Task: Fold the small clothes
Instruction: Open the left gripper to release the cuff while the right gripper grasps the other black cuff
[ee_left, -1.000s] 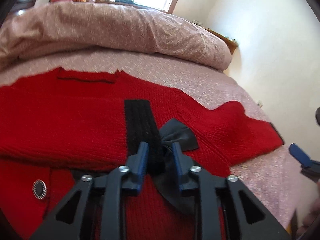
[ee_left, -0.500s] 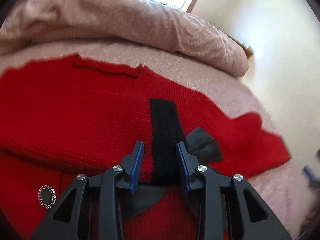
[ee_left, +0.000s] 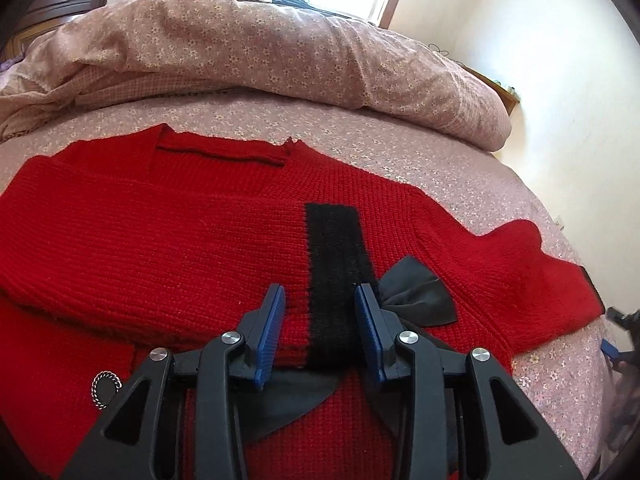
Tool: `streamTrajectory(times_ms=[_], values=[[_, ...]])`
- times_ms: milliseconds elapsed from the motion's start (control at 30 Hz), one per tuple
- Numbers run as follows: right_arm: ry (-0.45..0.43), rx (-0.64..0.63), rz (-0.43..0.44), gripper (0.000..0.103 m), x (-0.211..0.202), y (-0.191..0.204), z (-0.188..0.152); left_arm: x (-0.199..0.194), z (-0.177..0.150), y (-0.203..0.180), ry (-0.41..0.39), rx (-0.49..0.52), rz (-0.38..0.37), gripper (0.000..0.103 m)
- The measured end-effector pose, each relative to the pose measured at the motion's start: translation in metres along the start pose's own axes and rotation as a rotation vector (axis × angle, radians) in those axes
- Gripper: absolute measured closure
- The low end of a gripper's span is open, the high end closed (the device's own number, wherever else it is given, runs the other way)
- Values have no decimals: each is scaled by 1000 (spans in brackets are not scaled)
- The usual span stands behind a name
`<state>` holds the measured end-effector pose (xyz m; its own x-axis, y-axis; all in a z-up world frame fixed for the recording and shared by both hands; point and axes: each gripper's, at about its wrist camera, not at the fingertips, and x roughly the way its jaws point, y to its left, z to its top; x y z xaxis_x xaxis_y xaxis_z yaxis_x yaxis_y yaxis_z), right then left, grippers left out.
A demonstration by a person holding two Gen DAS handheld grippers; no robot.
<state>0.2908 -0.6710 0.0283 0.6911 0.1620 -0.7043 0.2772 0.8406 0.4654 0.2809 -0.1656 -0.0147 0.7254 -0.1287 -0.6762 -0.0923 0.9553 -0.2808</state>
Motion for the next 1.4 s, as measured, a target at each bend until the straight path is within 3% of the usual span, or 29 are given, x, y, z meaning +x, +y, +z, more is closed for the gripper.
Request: streamTrajectory(times_ms=[100,333,500,567,667,767,833,933,1067,1133,1200,1233,1300,1333,1400], values=[[-23,-91,-19,0,6,10,0,0,0,-1,-3,6,7,72],[-114,128,208,0,18,-12,21,0,0,-1,-4,1,1,72],[-160,203,267,0,24,-18,27,-1,0,-1,-4,-2,-3,72],[-132,207,256,0,26,-16,29,-1,0,0,-4,-6,-7,72],[-13,199,190,0,26,-4,27,-1,0,1,-4,-11,-12,72],[30,212,175,0,26,4,24,-1,0,1,-5,-13,-15,72],[-6,244,204,0,31,-2,28,-2,0,1,-5,-15,-18,72],[-132,288,257,0,34,-12,31,-2,0,3,-3,-23,-27,72],[-238,316,255,0,33,-14,34,-1,0,3,-3,-26,-30,72],[-327,273,255,6,29,-15,29,-1,0,2,-3,-19,-23,72],[-325,266,212,27,32,-16,26,-1,0,1,-4,-15,-20,72],[-323,288,227,33,30,-21,27,-1,0,2,-3,-16,-21,72],[-309,331,279,55,31,-28,25,-1,0,2,-3,-19,-23,72],[-303,341,272,62,31,-30,25,-1,0,2,-3,-20,-24,72],[-279,373,245,91,34,-37,24,-1,0,2,-3,-20,-25,72]])
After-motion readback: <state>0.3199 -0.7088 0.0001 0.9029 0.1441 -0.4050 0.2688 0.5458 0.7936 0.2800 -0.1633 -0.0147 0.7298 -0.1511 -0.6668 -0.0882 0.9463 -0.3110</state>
